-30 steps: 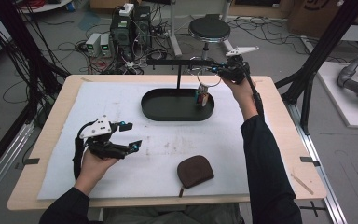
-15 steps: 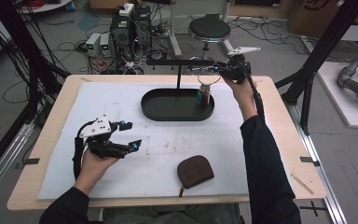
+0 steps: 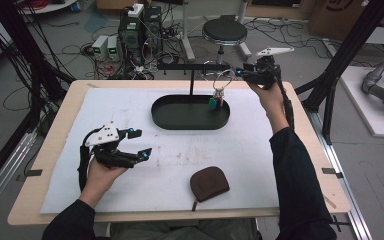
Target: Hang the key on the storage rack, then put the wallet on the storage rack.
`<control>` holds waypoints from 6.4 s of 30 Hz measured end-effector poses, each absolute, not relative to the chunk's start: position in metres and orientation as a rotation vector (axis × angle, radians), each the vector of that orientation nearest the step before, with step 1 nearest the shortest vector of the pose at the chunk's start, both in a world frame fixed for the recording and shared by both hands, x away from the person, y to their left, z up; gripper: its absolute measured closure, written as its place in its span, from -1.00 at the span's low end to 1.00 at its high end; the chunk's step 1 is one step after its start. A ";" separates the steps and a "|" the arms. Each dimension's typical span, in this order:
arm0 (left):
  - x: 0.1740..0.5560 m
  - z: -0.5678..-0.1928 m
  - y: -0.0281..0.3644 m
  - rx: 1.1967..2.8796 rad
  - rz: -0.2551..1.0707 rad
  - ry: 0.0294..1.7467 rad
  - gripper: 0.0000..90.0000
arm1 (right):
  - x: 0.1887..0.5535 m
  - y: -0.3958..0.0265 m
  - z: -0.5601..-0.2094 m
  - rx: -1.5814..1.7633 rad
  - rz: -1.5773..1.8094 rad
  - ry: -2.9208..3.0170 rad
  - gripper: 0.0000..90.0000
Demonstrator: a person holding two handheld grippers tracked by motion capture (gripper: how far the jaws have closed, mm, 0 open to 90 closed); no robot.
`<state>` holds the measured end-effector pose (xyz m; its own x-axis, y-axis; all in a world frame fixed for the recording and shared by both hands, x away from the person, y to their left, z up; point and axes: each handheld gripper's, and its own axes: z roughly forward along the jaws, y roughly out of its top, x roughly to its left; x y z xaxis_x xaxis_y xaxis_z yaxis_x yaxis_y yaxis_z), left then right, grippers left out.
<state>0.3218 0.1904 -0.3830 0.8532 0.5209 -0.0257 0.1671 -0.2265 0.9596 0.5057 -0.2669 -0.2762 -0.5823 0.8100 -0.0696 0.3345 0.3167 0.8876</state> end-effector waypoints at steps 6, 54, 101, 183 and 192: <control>0.326 -0.376 0.190 1.797 0.364 0.523 -0.47 | 0.488 -0.278 -0.263 1.010 1.256 2.079 0.20; 0.323 -0.386 0.208 1.764 0.430 0.622 -0.48 | 0.333 -0.331 -0.359 1.062 1.510 1.970 -0.38; 0.323 -0.384 0.184 1.784 0.407 0.574 -0.48 | 0.315 -0.309 -0.381 0.959 1.445 2.122 -0.13; 0.342 -0.408 0.099 1.859 0.122 0.430 -0.48 | 0.311 -0.246 -0.389 0.543 1.483 2.390 0.96; 0.350 -0.419 0.080 1.890 0.053 0.448 -0.25 | 0.307 -0.251 -0.390 0.537 1.468 2.406 0.96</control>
